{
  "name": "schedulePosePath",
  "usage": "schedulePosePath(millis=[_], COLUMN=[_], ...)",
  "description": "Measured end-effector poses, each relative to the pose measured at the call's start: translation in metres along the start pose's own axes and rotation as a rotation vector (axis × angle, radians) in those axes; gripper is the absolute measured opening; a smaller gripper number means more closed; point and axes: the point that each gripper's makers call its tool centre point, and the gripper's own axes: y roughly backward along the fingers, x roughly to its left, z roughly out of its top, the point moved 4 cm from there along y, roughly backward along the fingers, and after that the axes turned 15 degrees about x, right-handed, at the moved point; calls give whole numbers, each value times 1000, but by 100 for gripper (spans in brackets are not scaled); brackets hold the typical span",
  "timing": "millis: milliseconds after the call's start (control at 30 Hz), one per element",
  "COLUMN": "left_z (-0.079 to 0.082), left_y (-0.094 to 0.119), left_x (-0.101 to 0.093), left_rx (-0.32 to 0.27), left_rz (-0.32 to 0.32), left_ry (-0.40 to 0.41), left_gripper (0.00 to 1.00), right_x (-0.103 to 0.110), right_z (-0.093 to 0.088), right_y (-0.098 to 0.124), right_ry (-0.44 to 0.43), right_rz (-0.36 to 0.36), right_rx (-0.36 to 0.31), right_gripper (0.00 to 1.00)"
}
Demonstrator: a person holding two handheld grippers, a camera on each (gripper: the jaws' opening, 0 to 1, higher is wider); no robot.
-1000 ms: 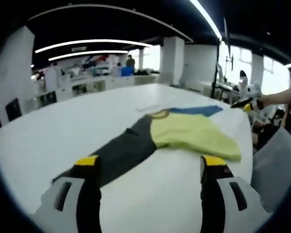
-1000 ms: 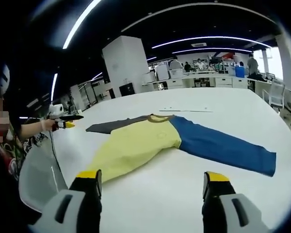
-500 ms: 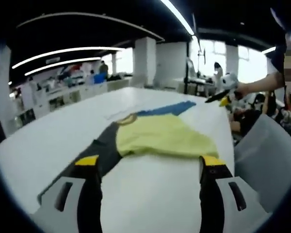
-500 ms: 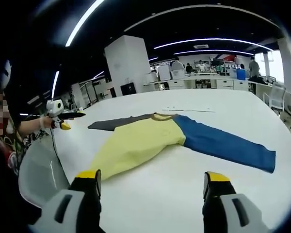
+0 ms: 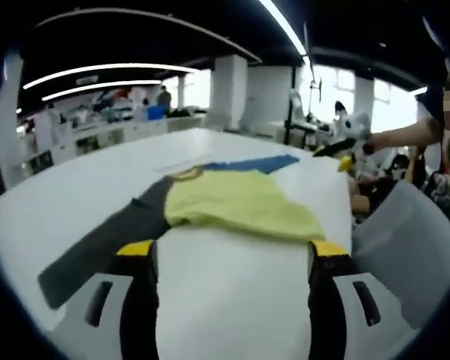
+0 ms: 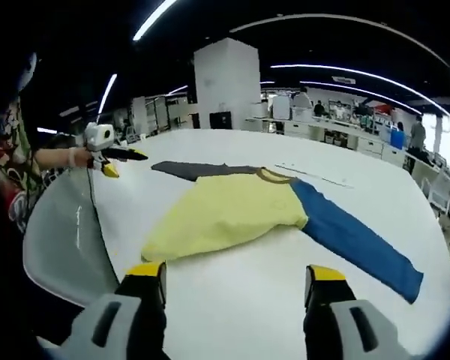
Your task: Fold the garment on the visible template until the final outline fits inside the template.
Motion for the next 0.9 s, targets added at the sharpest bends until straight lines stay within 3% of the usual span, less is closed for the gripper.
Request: schedulePosePath(millis=[67,300,400,567,700,767,900], left_z=[-2,-5,-5,-8,-13,-16,-21], left_y=[-3,-9,-9,-8,-7,-6,-5], left_x=[-2,-10,-11,-12,-12,-11,-9], left_rx=[1,12,6,8,16,21,27], left_rz=[1,-26,-30,-29,-31,-32,-34], left_ry=[14,41,54,58,78,81,93], left_gripper=[77,74,74,73,73,73,72], right_x=[9,34,49,64,71,68,67], right_z=[6,6,8,11,11,7,5], right_y=[-7,-35,-47,-63,-76,-83,-94], right_ry=[5,234,278,412,469,583,615], right_rz=[18,37,73,77,82,39,29], right_rx=[-12,35,40,56,74,121,141], right_gripper=[76,70,68,54,54,50,47])
